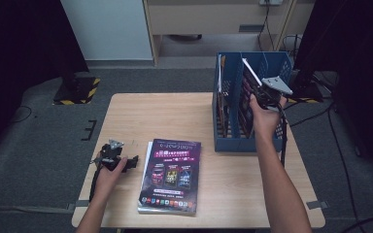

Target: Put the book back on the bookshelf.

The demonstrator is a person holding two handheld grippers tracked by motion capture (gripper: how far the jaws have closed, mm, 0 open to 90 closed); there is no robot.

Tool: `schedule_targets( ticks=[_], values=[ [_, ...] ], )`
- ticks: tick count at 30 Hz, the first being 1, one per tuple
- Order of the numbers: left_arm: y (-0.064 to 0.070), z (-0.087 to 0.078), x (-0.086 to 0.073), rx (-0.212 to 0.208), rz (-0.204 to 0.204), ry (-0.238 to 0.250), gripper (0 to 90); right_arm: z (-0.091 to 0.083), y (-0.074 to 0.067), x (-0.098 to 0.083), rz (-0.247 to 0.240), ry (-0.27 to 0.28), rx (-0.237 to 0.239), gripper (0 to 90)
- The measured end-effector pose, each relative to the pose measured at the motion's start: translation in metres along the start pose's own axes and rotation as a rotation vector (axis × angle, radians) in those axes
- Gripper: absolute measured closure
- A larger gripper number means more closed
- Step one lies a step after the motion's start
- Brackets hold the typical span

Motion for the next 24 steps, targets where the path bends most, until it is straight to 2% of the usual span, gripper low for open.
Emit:
schedule_targets(
  ticks=[2,11,15,24],
  values=[
    [0.0002,0.0,0.0,0.0,0.0,0.0,0.0,-0.0009,-0.0018,-0.0001,-0.018,-0.003,0.006,81.8],
    [0.0005,0.0002,0.0,-0.002,-0.001,0.001,0.0,0.0001,-0.0041,0.0004,0.006,-0.001,0.038,82.5],
    [0.0005,0.0002,0.0,-0.002,-0.001,0.001,0.0,-0.0001,-0.0051,0.0013,-0.001,-0.004,0.019,82.7],
    [0.0006,0.0002,0.0,-0.004,0.002,0.0,0.0,0.0016,0.0004,0.0038,0.012,-0.006,-0.066,82.7]
  ],
)
Point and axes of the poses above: each handheld gripper's, and its own axes: z roughly forward along the jaws, x roughly out of its top, y roughly to its right, the point moved 3 cm from there along z, roughly forward along the jaws, and after that the axes turned 9 degrees about -z, right-handed, at the moved point
